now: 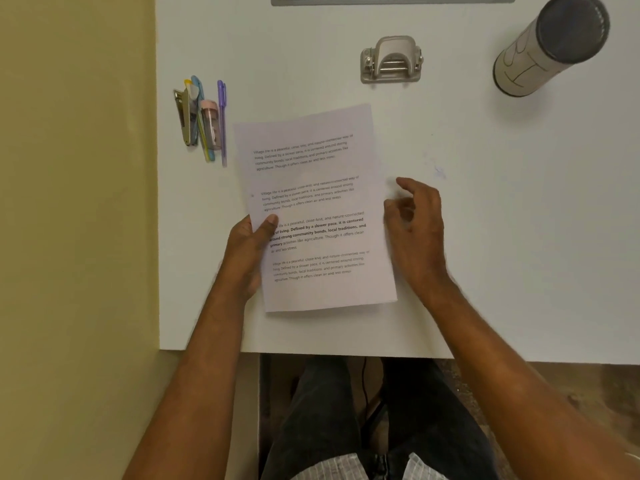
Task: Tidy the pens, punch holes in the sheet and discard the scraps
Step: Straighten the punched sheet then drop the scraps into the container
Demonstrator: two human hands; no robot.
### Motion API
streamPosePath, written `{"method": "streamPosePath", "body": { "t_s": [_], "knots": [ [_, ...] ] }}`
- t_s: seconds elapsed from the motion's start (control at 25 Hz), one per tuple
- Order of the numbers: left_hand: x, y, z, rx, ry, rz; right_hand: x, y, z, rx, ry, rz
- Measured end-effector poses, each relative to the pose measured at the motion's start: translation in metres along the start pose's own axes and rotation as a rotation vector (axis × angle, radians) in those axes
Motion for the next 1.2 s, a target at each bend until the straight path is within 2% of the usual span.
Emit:
{"method": "streamPosePath", "body": {
  "t_s": [0.12, 0.2, 0.28, 0.36, 0.56, 0.72, 1.0, 1.2],
  "knots": [
    [-0.002, 0.002, -0.003, -0.064, -0.024, 0.024, -0.005, 0.012, 0.0, 0.371, 0.373, -0.003],
    [-0.003, 0.001, -0.007, -0.046, -0.003, 0.028, -0.004, 0.019, 0.004, 0.457, 0.462, 0.061],
    [-0.004, 0.001, -0.009, -0.027, 0.007, 0.028, -0.003, 0.025, 0.007, 0.313, 0.392, 0.152],
    [-0.003, 0.0, -0.009, -0.038, -0.003, 0.024, -0.006, 0.03, 0.007, 0.228, 0.356, 0.168],
    [0.0, -0.005, -0.004, -0.055, -0.03, -0.035, -0.014, 0.038, 0.004, 0.214, 0.308, 0.129],
    [0.006, -0.027, -0.007, 0.087, 0.016, -0.191, -0.021, 0.041, 0.001, 0.198, 0.322, 0.082],
    [-0.004, -0.055, -0.027, 0.413, 0.179, -0.463, -0.026, 0.053, 0.003, 0.035, 0.222, 0.138],
    [-0.005, -0.058, -0.034, 0.561, 0.212, -0.546, -0.027, 0.057, 0.007, -0.043, 0.178, 0.174]
  ]
}}
Point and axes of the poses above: each hand's wrist, its own x-axis towards the middle knuckle, its own y-axis out of the palm, z = x × y, the point moved 7 cm from there along x, towards the middle knuckle, and after that the axes turned 6 degrees about -y, right-handed, at the moved point
